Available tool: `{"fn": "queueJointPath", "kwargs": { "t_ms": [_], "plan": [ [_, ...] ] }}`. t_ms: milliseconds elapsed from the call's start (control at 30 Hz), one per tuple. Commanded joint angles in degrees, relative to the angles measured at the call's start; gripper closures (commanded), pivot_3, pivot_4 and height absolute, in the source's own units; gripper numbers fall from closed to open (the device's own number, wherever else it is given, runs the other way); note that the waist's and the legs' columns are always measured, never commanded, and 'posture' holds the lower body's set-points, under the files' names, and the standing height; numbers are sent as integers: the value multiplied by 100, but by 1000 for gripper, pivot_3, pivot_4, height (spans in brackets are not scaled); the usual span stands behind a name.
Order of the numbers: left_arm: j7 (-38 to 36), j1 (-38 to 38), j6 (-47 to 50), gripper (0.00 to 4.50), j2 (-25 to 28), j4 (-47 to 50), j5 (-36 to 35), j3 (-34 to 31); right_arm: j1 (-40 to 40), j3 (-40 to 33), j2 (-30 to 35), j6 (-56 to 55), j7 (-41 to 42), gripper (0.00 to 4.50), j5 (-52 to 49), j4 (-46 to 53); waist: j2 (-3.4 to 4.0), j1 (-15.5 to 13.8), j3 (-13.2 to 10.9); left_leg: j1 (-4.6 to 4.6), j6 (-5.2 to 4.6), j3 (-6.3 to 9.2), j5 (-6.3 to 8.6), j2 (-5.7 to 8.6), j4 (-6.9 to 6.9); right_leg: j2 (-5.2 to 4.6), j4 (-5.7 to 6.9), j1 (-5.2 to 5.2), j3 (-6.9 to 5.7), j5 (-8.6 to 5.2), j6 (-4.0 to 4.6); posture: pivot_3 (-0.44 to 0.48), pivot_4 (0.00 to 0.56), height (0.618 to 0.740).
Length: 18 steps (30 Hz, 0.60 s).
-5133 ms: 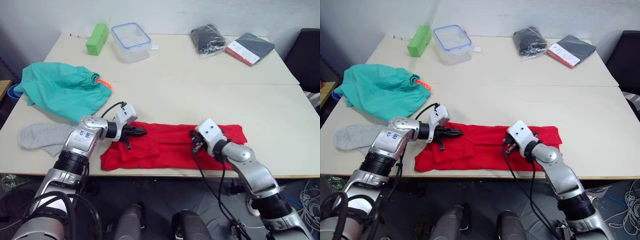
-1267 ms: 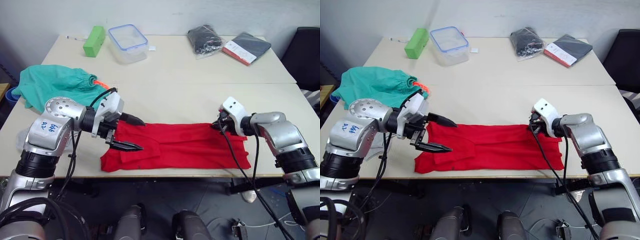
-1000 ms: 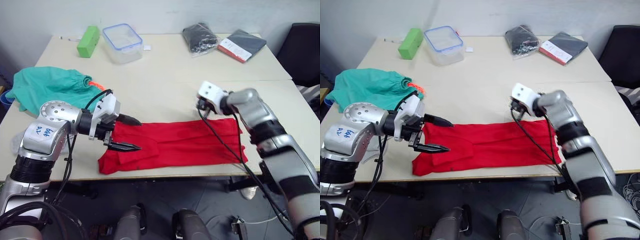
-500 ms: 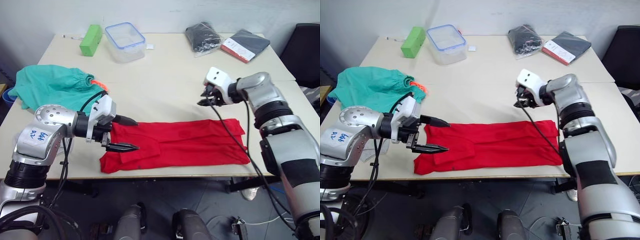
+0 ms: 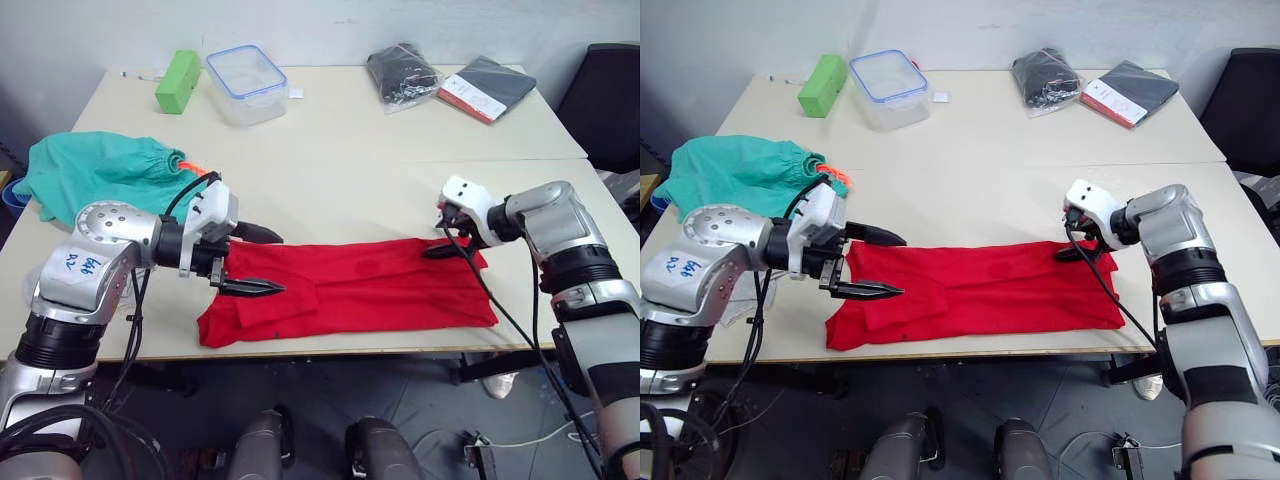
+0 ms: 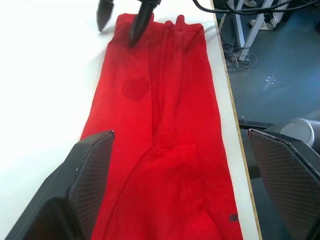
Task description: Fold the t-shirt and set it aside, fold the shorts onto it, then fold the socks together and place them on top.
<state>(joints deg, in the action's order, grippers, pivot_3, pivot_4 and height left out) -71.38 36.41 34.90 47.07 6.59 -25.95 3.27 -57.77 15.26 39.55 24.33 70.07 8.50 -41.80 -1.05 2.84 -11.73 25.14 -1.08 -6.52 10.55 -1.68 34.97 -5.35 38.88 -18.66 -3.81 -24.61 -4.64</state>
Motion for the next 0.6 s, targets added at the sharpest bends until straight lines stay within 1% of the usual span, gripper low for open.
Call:
{"fn": "queueJointPath", "kwargs": {
  "t_ms": [33, 167, 333, 500, 567, 600],
  "plan": [
    [-20, 106, -81, 0, 29, 36, -10, -44, 162, 38, 66, 117, -40, 1407, 67, 198, 0, -2, 0, -1, 0, 0, 0, -1, 2, 1, 0, 1, 0, 0, 0, 0, 150, 740],
    [-25, 141, -77, 0, 34, 17, -14, -41, 179, 25, 71, 226, 24, 2769, 38, 315, -1, -5, 0, -4, -1, 1, 0, -1, 9, 0, 1, 7, 0, 0, 0, 0, 150, 740],
    [-31, 166, -113, 0, 41, -45, 21, -36, -5, 43, 26, 105, 174, 4486, 17, 173, -1, -18, 0, -3, -1, 1, 0, 0, 9, -1, 1, 6, 1, 0, 0, 0, 150, 740],
    [44, 108, -99, 0, 31, 62, 10, -65, -359, 139, -79, -221, 389, 4486, 56, -130, -1, -20, 0, -2, -1, 0, 0, 0, 8, 0, 1, 3, 1, 0, 0, 0, 150, 740],
    [101, -17, -86, 0, 41, 148, -11, -115, -813, 242, -270, -736, 143, 4486, 257, -769, 5, 31, -3, -2, -1, -3, 0, -1, 5, 1, 2, 1, 3, 0, 0, 0, 150, 740],
    [130, -94, -88, 0, 54, 185, -14, -138, -1075, 337, -396, -1131, -124, 4486, 428, -1192, 7, 37, -5, -3, 0, -8, 0, -1, 2, 1, 4, -3, 8, 0, 0, 0, 150, 740]
  ]
}}
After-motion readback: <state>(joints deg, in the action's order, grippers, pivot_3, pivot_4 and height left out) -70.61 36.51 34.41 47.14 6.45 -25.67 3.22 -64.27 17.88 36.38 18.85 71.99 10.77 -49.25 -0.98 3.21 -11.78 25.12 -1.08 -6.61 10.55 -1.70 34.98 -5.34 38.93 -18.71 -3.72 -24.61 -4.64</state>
